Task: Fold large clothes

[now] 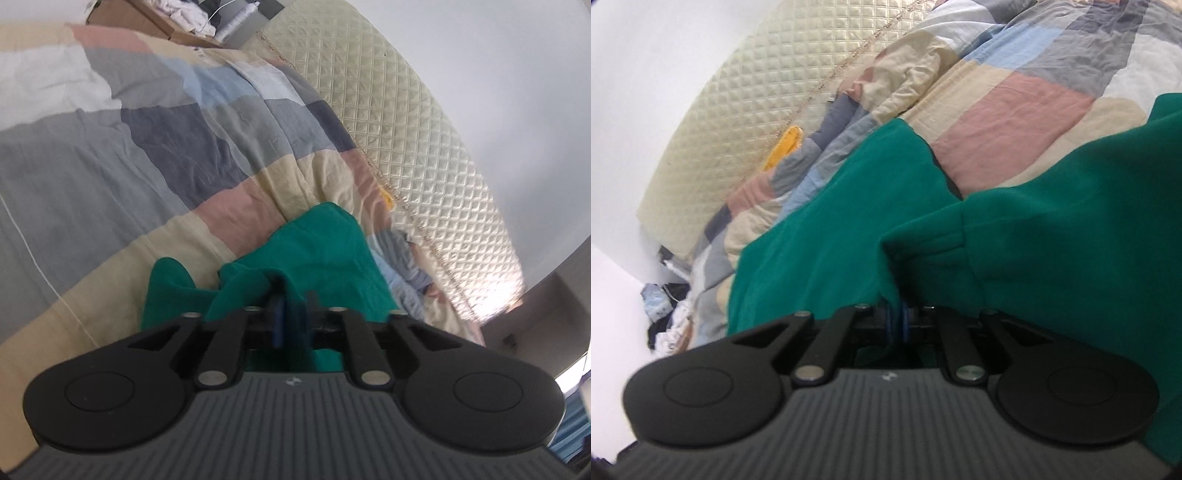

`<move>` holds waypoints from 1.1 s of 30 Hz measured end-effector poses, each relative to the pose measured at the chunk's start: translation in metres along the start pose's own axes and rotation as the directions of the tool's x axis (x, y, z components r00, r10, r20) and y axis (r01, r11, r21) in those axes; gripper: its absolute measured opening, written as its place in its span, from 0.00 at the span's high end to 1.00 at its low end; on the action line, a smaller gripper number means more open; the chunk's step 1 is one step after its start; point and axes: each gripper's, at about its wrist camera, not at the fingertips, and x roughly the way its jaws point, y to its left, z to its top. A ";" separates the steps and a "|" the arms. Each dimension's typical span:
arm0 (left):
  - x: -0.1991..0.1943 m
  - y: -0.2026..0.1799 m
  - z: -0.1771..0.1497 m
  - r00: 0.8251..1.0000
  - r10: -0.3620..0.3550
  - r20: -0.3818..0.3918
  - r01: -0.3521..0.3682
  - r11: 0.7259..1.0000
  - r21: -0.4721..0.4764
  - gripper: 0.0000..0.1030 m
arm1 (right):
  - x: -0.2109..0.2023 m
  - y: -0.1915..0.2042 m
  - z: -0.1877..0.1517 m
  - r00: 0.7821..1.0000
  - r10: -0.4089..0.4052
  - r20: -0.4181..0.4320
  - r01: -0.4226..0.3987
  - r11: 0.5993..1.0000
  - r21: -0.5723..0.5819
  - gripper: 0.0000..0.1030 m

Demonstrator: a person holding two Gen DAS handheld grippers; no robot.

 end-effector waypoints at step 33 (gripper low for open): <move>-0.026 -0.051 -0.103 0.923 -0.199 -0.330 0.207 0.978 -0.009 0.61 | 0.005 0.026 -0.039 0.939 0.234 -0.250 -0.240 0.971 0.008 0.58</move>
